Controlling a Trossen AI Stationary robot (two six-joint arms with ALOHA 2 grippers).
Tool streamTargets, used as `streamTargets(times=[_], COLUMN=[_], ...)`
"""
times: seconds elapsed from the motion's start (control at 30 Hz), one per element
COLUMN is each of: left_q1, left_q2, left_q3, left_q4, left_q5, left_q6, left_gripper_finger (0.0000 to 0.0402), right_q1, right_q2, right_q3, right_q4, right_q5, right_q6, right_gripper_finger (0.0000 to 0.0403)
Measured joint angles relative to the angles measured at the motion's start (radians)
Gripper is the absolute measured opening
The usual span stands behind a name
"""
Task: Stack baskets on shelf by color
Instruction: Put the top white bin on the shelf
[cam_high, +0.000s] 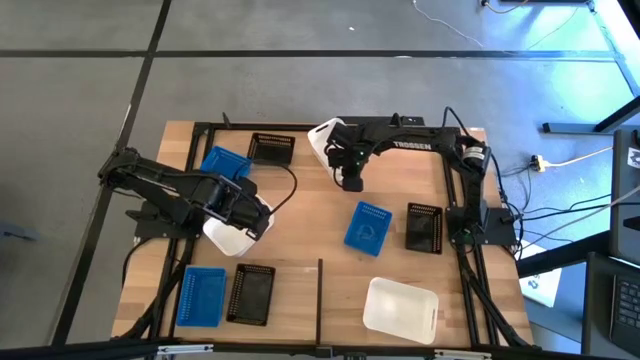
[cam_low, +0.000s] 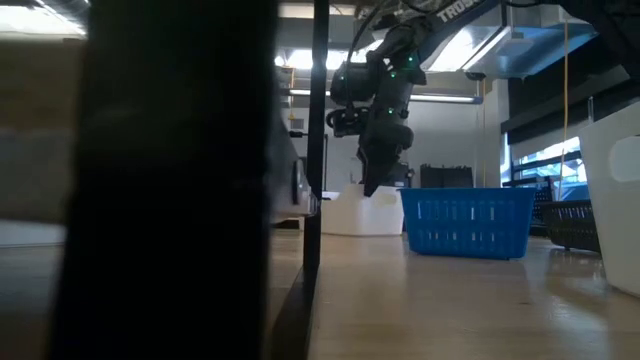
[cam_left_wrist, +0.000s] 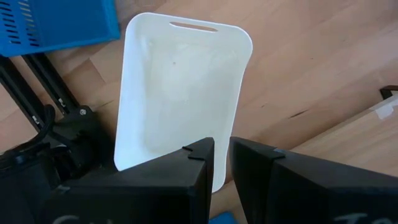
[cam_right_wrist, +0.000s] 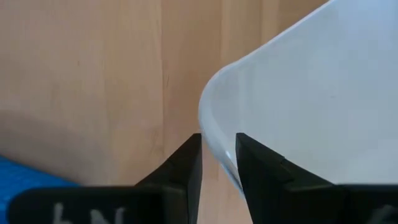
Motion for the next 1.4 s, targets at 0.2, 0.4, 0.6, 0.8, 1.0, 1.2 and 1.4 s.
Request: streamTargets(times=[0.2, 0.4, 0.6, 0.8, 1.0, 1.2, 1.4], left_q1=[0.000, 0.000, 0.000, -0.001, -0.001, -0.018, -0.048], left_q2=[0.000, 0.000, 0.000, 0.000, 0.000, -0.033, -0.108], left_q3=[0.000, 0.000, 0.000, 0.000, 0.000, 0.000, 0.000], left_q4=[0.000, 0.000, 0.001, 0.001, 0.001, -0.008, -0.016], left_q5=[0.000, 0.000, 0.000, 0.000, 0.000, -0.057, -0.166], left_q6=[0.000, 0.000, 0.000, 0.000, 0.000, -0.008, -0.054], left_gripper_finger=[0.0042, 0.0042, 0.0042, 0.0042, 0.0042, 0.0042, 0.0042], right_q1=[0.000, 0.001, 0.033, 0.093, 0.166, 0.246, 0.321], right_q2=[0.014, 0.014, 0.007, 0.005, 0.005, 0.004, 0.004], right_q3=[0.000, 0.000, 0.014, 0.099, 0.224, 0.366, 0.485], right_q4=[0.025, 0.045, 0.024, -0.069, -0.189, -0.283, -0.338], right_q5=[-0.001, 0.000, 0.171, 0.252, 0.312, 0.412, 0.441], right_q6=[0.001, 0.000, 0.017, 0.010, 0.020, 0.025, 0.053], right_gripper_finger=[0.0089, 0.0011, 0.0003, 0.0002, 0.0001, 0.0000, 0.0000])
